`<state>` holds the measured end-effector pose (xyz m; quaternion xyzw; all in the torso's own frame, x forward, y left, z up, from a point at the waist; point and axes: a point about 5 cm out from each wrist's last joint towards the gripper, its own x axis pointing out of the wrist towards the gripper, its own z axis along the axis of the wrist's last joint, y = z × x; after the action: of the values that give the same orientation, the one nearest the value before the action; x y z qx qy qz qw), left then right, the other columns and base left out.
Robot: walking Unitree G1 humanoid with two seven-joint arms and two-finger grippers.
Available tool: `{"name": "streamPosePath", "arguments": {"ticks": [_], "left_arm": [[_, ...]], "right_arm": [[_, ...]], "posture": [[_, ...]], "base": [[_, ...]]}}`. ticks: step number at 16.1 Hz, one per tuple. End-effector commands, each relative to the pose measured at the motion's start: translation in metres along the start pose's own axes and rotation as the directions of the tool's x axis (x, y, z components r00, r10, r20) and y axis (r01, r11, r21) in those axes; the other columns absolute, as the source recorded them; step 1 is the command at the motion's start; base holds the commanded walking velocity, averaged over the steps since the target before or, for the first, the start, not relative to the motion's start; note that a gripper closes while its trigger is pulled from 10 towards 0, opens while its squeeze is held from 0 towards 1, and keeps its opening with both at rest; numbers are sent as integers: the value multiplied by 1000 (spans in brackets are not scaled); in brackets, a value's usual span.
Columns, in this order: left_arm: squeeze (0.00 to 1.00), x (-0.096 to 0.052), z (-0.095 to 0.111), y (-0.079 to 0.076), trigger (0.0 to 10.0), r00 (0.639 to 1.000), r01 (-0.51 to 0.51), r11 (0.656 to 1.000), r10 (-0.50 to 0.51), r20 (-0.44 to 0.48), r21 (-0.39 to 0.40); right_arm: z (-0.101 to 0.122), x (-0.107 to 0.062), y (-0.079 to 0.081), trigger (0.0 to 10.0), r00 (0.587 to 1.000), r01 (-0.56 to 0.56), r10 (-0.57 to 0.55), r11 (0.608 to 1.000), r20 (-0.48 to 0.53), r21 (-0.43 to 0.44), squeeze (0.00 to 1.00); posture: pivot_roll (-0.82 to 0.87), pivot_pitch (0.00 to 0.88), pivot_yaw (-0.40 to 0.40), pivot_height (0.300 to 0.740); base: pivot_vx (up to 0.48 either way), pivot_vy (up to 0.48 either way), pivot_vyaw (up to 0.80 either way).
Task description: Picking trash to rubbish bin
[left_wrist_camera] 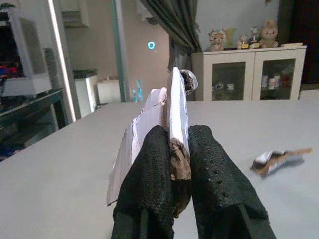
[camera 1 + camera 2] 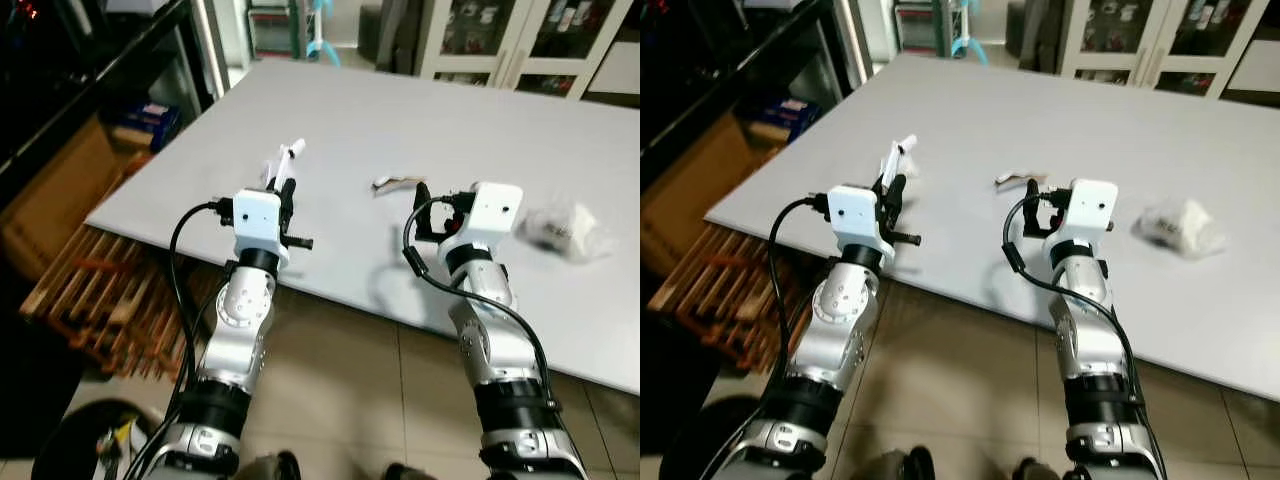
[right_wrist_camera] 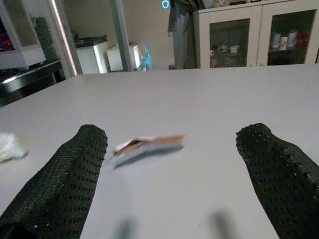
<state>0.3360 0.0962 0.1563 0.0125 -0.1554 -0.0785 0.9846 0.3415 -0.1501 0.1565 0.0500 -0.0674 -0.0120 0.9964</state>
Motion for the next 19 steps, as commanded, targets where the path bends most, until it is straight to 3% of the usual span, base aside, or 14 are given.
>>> {"name": "streamPosePath", "arguments": {"ticks": [1, 10, 15, 19], "left_arm": [[0, 1, 0, 1, 10000, 1000, -7, 1000, 7, -2, 3], [0, 1, 0, 0, 10000, 1000, -7, 1000, 7, -3, 1], [0, 1, -3, 1, 10000, 1000, -12, 1000, 12, -19, 11], [0, -6, -25, 19, 10000, 994, -36, 998, 40, -102, 42]], "right_arm": [[1, 1, 1, 10000, 1000, 4, -4, 1000, 3, 8, 0], [0, 0, 0, 10000, 1000, 5, -5, 1000, -3, 0, 0], [-1, -1, 0, 10000, 1000, 1, -1, 1000, -6, -3, 0], [-11, -1, -8, 10000, 999, 6, -6, 1000, -37, -16, 0]], "posture": [[-80, 68, 66, 740], [-82, 77, 65, 740], [-84, 77, 65, 740], [-84, 71, 64, 740]], "base": [[-285, 0, 0], [-278, 0, 0], [0, 0, 0], [0, 0, 0]]}}
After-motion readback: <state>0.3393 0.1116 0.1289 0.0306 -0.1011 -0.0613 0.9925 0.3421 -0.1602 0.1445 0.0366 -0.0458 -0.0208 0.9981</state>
